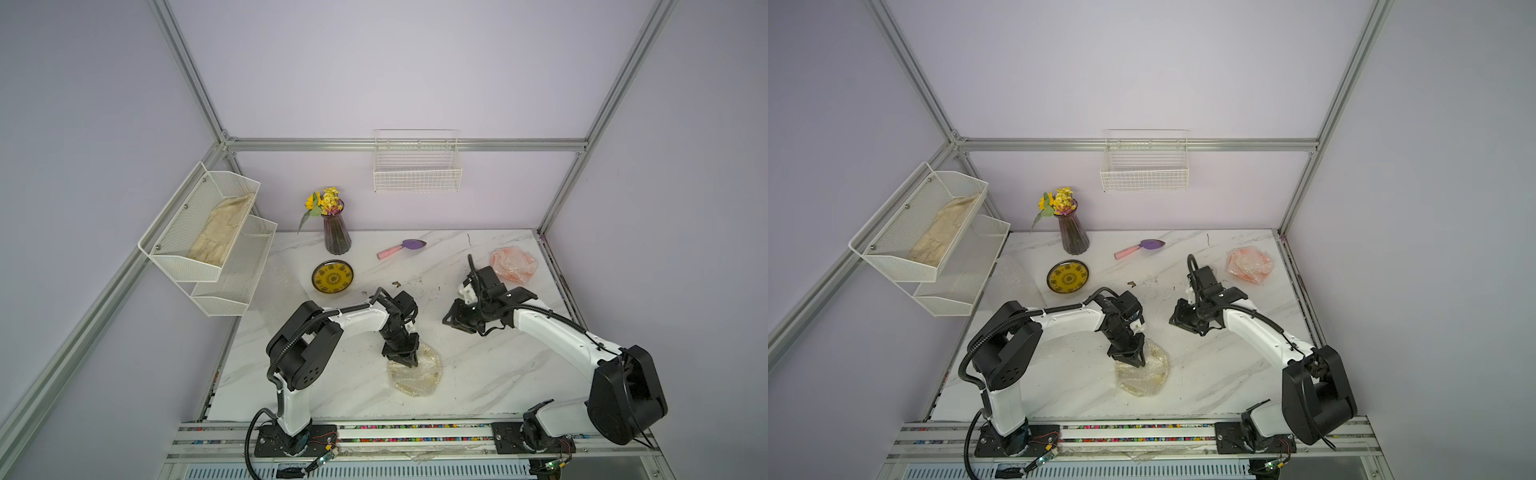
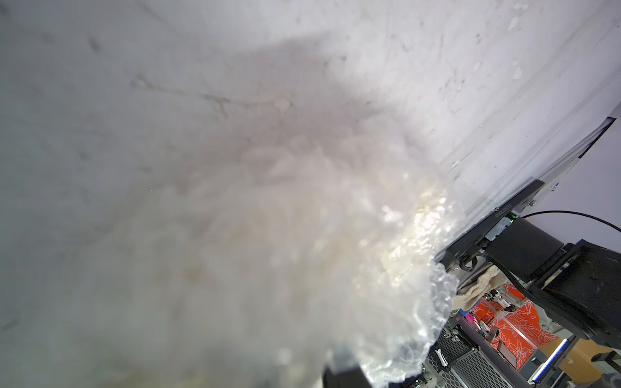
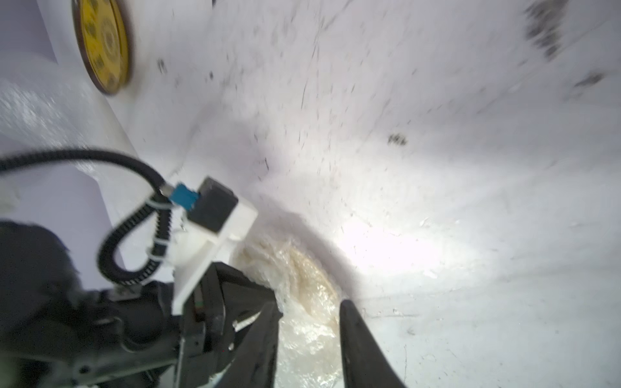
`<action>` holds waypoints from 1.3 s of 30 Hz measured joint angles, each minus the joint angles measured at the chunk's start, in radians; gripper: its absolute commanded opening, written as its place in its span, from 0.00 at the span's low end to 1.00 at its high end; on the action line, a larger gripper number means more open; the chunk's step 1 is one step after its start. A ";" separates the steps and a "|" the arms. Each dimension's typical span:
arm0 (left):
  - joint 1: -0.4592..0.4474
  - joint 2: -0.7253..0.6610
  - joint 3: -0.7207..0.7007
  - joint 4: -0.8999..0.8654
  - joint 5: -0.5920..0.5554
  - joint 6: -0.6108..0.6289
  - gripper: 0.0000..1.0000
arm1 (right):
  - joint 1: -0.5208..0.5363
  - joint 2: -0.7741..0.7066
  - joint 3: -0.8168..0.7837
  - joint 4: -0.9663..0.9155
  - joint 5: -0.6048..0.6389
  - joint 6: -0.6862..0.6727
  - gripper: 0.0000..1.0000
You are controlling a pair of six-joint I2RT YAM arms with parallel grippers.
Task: Wrap dinner plates in bubble wrap
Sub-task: Pull the tape from the tape cutter.
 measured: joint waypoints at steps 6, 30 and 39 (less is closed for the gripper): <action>0.001 -0.003 0.000 0.008 0.010 -0.001 0.27 | -0.312 0.153 0.097 0.082 -0.158 -0.032 0.52; 0.001 -0.004 0.000 0.010 0.013 -0.002 0.27 | -0.453 0.525 0.065 0.687 -0.433 0.210 0.37; 0.001 -0.004 0.000 0.010 0.014 -0.004 0.27 | -0.455 0.525 -0.002 0.809 -0.454 0.269 0.23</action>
